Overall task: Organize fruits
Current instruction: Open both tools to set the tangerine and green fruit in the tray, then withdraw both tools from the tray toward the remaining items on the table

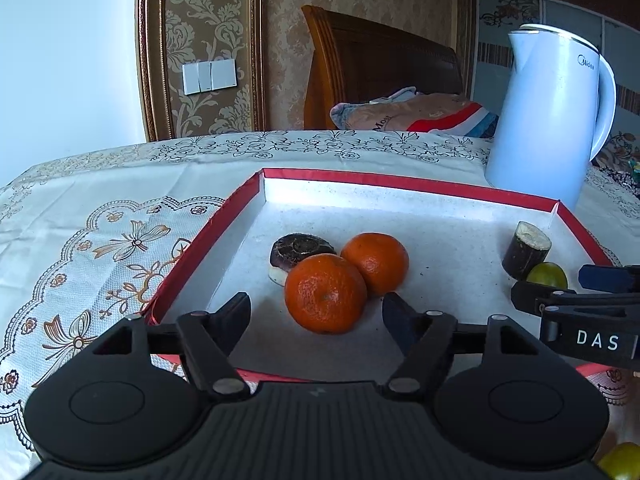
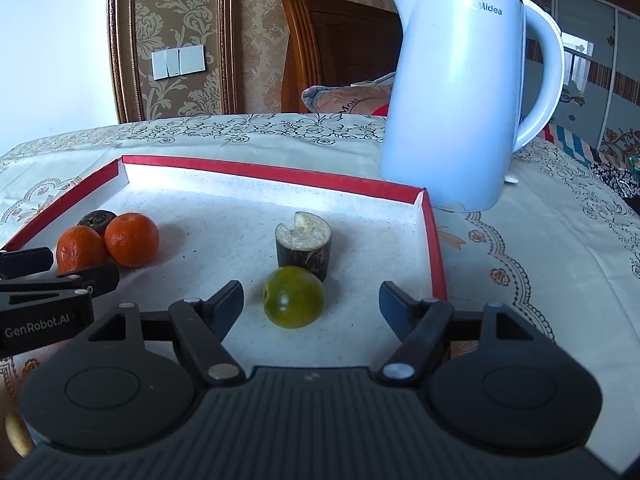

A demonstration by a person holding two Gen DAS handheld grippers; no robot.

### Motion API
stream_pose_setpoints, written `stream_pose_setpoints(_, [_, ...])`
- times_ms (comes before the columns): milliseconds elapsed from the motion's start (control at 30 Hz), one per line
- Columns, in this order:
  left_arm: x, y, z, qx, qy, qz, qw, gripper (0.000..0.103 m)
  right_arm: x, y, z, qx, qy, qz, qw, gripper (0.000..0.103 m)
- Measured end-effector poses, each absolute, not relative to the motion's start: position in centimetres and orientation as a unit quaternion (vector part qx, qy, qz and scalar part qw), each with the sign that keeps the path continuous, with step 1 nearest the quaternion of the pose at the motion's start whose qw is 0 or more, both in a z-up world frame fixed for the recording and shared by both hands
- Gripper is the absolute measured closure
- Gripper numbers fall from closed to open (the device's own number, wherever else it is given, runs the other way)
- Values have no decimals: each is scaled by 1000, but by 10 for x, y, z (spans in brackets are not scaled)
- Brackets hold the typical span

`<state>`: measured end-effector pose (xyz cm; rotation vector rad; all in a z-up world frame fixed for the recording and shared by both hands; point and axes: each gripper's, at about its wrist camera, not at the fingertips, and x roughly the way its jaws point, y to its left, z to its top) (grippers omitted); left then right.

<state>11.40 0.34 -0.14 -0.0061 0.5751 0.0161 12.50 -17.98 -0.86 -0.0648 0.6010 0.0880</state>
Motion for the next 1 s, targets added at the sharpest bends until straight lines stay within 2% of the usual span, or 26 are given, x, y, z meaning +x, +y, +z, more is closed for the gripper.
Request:
stream_pose_setpoints(167, [108, 4, 0, -2, 276, 9, 961, 27, 123, -181, -8, -29, 293, 44, 955, 27])
stream_pose_setpoints(1000, [74, 11, 10, -2, 240, 11, 971, 26, 100, -195, -6, -3, 282, 55, 958, 17])
